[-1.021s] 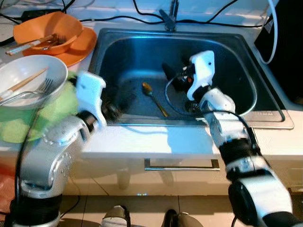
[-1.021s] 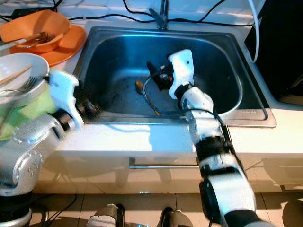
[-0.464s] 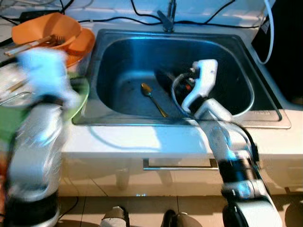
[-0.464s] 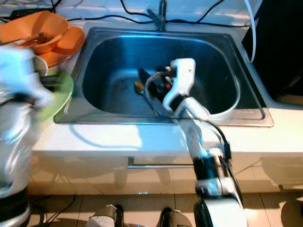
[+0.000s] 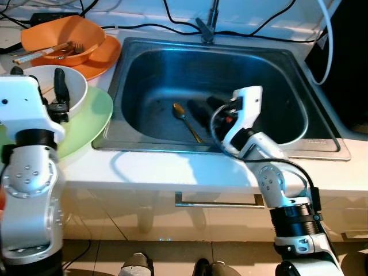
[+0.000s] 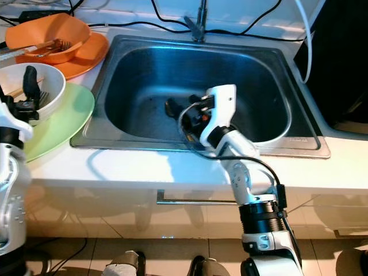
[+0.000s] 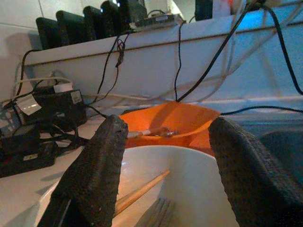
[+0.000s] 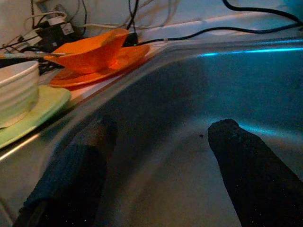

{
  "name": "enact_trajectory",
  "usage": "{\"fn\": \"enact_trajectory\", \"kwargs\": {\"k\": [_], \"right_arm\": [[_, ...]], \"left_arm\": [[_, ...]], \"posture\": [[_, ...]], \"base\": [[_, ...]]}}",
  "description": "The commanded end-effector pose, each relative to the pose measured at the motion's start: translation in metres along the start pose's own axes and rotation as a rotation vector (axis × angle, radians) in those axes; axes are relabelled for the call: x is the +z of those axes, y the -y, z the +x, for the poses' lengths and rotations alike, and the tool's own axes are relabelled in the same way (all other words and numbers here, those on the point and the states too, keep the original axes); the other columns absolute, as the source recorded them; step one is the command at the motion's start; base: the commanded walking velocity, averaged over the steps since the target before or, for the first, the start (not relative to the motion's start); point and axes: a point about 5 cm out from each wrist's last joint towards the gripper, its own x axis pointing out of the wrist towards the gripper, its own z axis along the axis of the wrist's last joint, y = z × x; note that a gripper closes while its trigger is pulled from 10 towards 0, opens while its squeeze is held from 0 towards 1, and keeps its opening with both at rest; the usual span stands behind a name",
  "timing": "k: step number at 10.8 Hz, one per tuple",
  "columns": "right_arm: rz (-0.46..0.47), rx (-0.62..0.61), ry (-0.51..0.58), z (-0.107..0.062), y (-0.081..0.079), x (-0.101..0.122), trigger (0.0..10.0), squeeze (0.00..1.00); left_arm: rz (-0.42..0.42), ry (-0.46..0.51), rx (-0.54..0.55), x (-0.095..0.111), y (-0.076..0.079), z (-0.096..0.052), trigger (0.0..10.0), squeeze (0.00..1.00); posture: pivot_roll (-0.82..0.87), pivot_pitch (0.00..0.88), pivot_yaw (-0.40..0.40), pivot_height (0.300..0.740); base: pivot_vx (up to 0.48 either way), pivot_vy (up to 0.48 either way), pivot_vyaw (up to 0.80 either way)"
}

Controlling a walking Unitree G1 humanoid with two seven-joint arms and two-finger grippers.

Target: Kitchen organization

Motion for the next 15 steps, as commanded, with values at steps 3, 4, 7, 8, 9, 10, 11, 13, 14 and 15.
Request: {"fn": "enact_trajectory", "kwargs": {"k": [3,4,7,8,9,10,11,13,14,15], "right_arm": [[-0.007,-0.016,0.050,-0.005,0.002,0.011,10.0,0.00],[-0.007,-0.028,0.061,-0.006,0.004,0.012,10.0,0.00],[-0.014,-0.067,0.079,-0.007,0.008,0.015,10.0,0.00],[-0.010,-0.081,0.086,-0.006,0.010,0.016,10.0,0.00],[0.016,-0.114,0.085,-0.006,0.014,0.016,10.0,0.00],[0.018,-0.132,0.089,-0.005,0.014,0.018,10.0,0.00],[0.018,-0.136,0.096,-0.005,0.013,0.019,10.0,0.00],[0.103,-0.120,0.146,-0.002,0.004,0.020,10.0,0.00],[0.105,-0.119,0.147,-0.002,0.001,0.019,10.0,0.00],[0.104,-0.108,0.118,-0.002,-0.001,0.016,10.0,0.00]], "left_arm": [[-0.020,0.049,-0.019,0.009,0.010,0.007,10.0,0.00],[-0.023,0.069,-0.027,0.012,0.011,0.010,10.0,0.00],[-0.006,0.145,-0.048,0.030,0.015,0.016,10.0,0.00],[0.014,0.153,-0.022,0.034,0.011,0.017,10.0,0.00],[0.045,0.144,0.021,0.034,0.003,0.018,10.0,0.00],[0.058,0.106,0.062,0.031,-0.007,0.019,10.0,0.00],[0.066,0.084,0.076,0.028,-0.011,0.018,10.0,0.00],[-0.034,-0.084,0.137,0.000,-0.024,0.016,10.0,0.00],[-0.086,-0.126,0.118,-0.008,-0.020,0.016,10.0,0.00],[-0.182,-0.173,0.072,-0.015,-0.012,0.019,10.0,0.00]], "posture": [[0.22,0.128,-0.076,0.740],[0.22,0.128,-0.071,0.740],[0.22,0.126,-0.073,0.740],[0.22,0.127,-0.073,0.740],[0.23,0.129,-0.072,0.740],[0.23,0.129,-0.072,0.740],[0.23,0.129,-0.072,0.740],[0.24,0.125,-0.064,0.740],[0.24,0.125,-0.064,0.740],[0.24,0.122,-0.061,0.740]], "base": [[0.000,0.000,0.69],[0.000,0.000,0.80],[0.000,0.000,0.80],[0.000,0.000,0.80],[0.000,0.000,0.00],[0.000,0.000,0.00],[0.000,0.000,0.00],[0.000,0.000,0.00],[0.000,0.000,0.00],[0.000,0.000,0.00]]}}
